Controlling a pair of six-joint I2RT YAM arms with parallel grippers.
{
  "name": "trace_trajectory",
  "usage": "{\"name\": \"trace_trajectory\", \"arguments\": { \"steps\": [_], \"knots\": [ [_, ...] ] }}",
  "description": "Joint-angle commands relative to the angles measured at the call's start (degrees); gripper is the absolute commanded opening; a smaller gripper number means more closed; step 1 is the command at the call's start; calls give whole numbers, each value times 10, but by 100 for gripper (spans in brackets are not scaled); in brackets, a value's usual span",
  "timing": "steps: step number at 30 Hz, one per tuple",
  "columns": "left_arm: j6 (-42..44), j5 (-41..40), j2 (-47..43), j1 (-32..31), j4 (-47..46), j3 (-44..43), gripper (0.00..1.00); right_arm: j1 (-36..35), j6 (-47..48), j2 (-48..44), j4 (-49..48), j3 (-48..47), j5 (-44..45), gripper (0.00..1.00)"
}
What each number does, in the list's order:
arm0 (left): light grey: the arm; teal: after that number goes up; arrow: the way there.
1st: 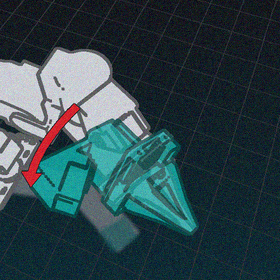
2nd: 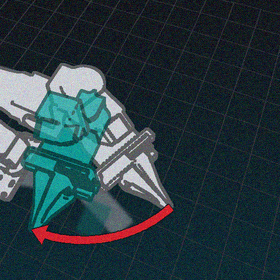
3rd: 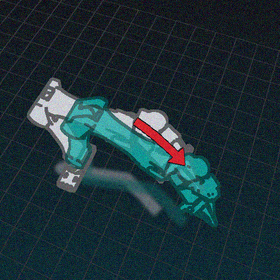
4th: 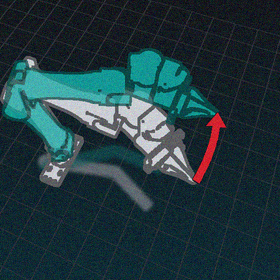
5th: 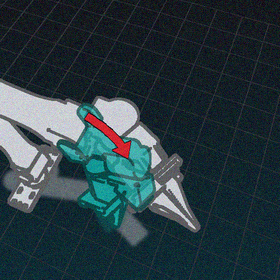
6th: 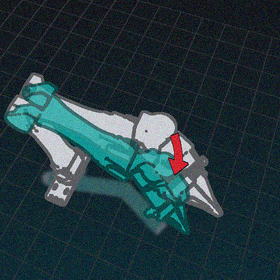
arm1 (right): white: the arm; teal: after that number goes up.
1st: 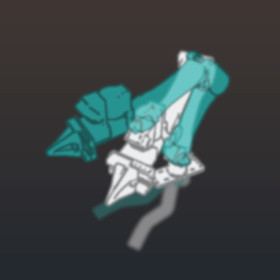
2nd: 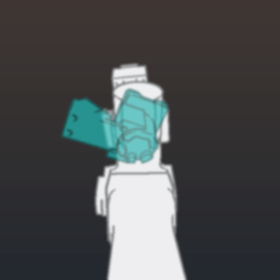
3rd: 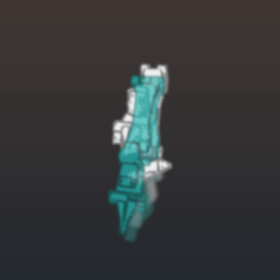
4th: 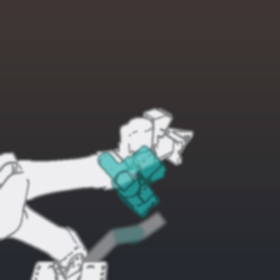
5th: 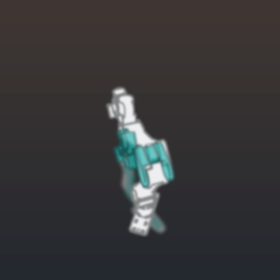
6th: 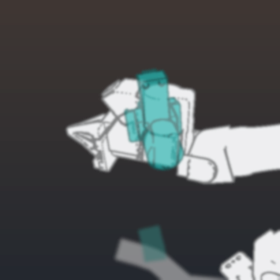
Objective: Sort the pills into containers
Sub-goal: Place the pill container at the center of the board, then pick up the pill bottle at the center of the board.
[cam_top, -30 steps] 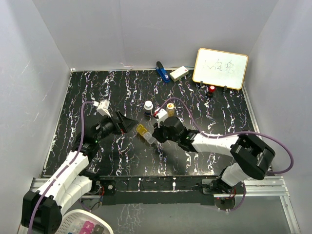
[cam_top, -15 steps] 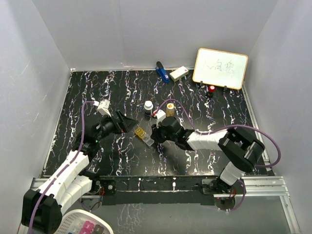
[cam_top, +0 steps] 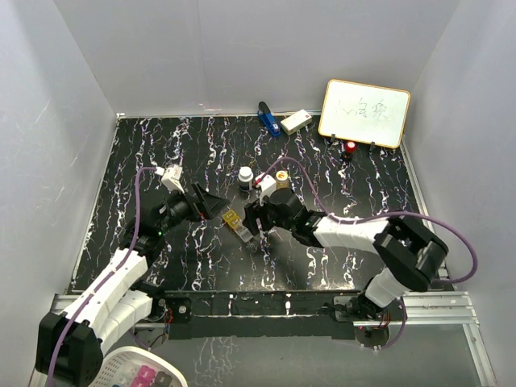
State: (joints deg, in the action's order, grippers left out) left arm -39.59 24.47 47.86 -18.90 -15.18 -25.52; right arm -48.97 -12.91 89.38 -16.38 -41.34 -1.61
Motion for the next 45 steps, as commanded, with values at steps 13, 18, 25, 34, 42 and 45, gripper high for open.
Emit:
{"name": "trace_trajectory", "arguments": {
  "steps": [13, 18, 25, 34, 42, 45],
  "knots": [
    [-3, 34, 43, -2, -69, -1, 99, 114, 50, -96, 48, -91, 177, 71],
    [4, 37, 56, -2, -78, -4, 99, 136, 65, -57, 47, -114, 185, 71],
    [10, 8, 45, -2, -69, 0, 99, 151, 69, 8, 37, -146, 172, 68],
    [13, 2, 42, -2, -61, -1, 99, 164, 53, 45, 24, -150, 158, 63],
    [15, 4, 50, -2, -60, -5, 99, 165, 47, 61, 20, -154, 145, 53],
    [14, 2, 53, -2, -60, -6, 99, 165, 44, 67, 20, -156, 140, 51]
  ]
}}
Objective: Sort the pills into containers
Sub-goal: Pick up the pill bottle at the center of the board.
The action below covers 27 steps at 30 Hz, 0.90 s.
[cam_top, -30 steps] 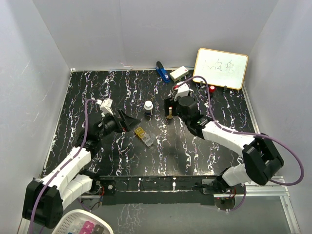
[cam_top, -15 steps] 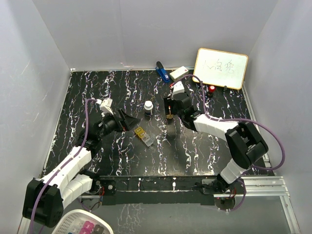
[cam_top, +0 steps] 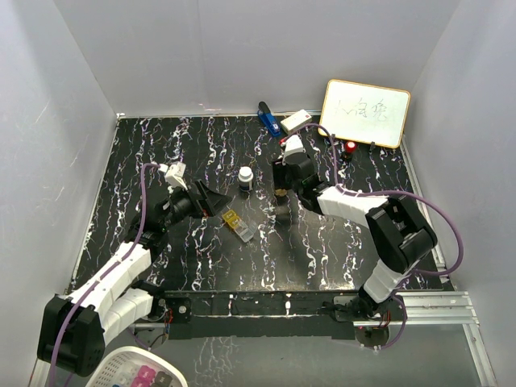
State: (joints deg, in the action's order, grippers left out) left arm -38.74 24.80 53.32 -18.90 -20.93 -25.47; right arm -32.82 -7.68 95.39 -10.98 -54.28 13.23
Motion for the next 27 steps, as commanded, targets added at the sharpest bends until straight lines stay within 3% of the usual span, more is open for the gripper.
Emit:
{"name": "trace_trajectory", "arguments": {
  "steps": [1, 6, 15, 27],
  "knots": [
    [6, -2, -1, -1, -2, -7, 99, 3, -10, 9, -34, -25, -10, 51],
    [6, -6, 0, -2, 1, -8, 99, 4, -14, 8, -35, -19, -13, 50],
    [7, -9, 10, -2, 2, -8, 99, 3, -13, -6, -37, -13, -13, 1],
    [13, 28, 22, -2, -74, 7, 99, 3, 12, -64, -8, -25, -19, 0]
  ]
}}
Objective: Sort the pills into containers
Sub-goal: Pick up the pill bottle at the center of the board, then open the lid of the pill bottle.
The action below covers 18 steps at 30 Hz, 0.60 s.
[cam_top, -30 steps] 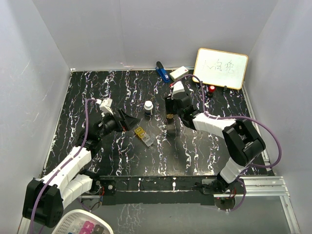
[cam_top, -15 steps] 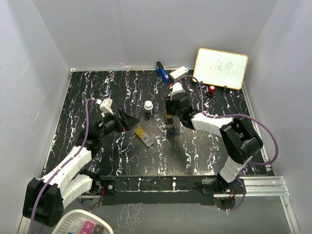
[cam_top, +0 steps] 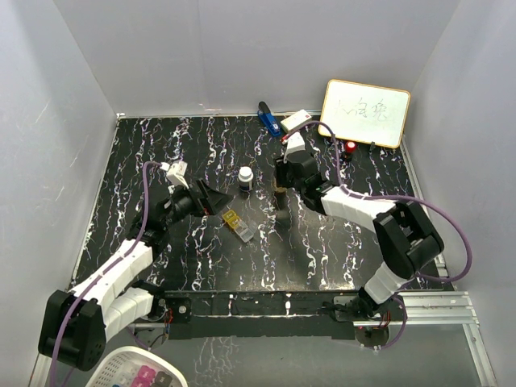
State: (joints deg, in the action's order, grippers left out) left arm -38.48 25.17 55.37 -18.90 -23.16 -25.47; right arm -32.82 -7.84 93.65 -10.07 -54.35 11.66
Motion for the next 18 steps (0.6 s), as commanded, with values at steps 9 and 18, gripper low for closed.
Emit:
{"name": "trace_trajectory", "arguments": {
  "steps": [9, 18],
  "knots": [
    [50, 82, 6, -2, -129, 18, 99, 3, 2, -116, 68, -67, -97, 0],
    [77, 110, 10, -2, -224, 60, 99, 2, -32, -174, 146, -116, -255, 0]
  ]
}}
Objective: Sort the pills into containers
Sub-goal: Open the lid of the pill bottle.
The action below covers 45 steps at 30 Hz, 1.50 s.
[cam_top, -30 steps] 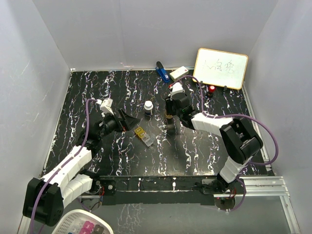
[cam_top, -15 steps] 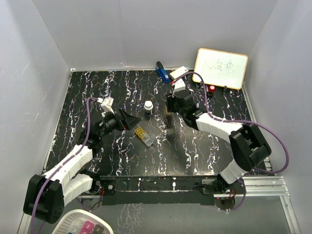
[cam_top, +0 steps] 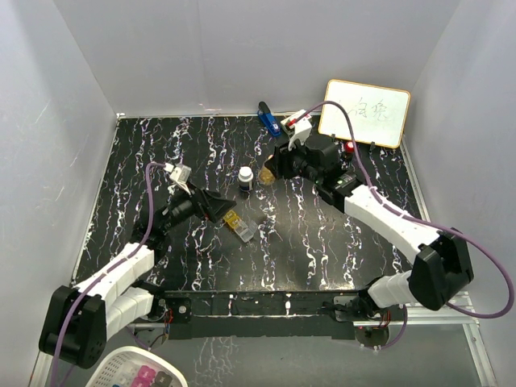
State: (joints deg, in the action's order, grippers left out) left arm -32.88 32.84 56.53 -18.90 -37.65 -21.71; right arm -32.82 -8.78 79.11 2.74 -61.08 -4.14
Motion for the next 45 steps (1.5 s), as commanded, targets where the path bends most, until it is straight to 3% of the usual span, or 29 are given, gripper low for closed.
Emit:
{"name": "trace_trajectory", "arguments": {
  "steps": [1, 9, 12, 22, 27, 34, 40, 45],
  "knots": [
    [21, 44, 0, -2, -98, 26, 99, 1, -26, -30, 22, -52, -120, 0],
    [-23, 125, 42, -3, -234, 44, 99, -32, -45, -23, 37, -76, -246, 0],
    [-30, 141, 51, -6, -231, 34, 99, -56, -38, -13, 48, -87, -265, 0],
    [-53, 185, 75, -27, -255, 19, 97, -105, -32, 9, 46, -96, -263, 0],
    [-53, 188, 74, -32, -254, 20, 82, -105, -35, 5, 33, -91, -254, 0],
    [-47, 186, 60, -35, -239, 20, 84, -105, -32, 3, 26, -91, -236, 0],
    [-45, 192, 66, -39, -238, 20, 56, -106, -31, 7, 26, -93, -230, 0],
    [-47, 195, 61, -42, -245, 17, 39, -105, -35, 11, 22, -92, -233, 0]
  ]
}}
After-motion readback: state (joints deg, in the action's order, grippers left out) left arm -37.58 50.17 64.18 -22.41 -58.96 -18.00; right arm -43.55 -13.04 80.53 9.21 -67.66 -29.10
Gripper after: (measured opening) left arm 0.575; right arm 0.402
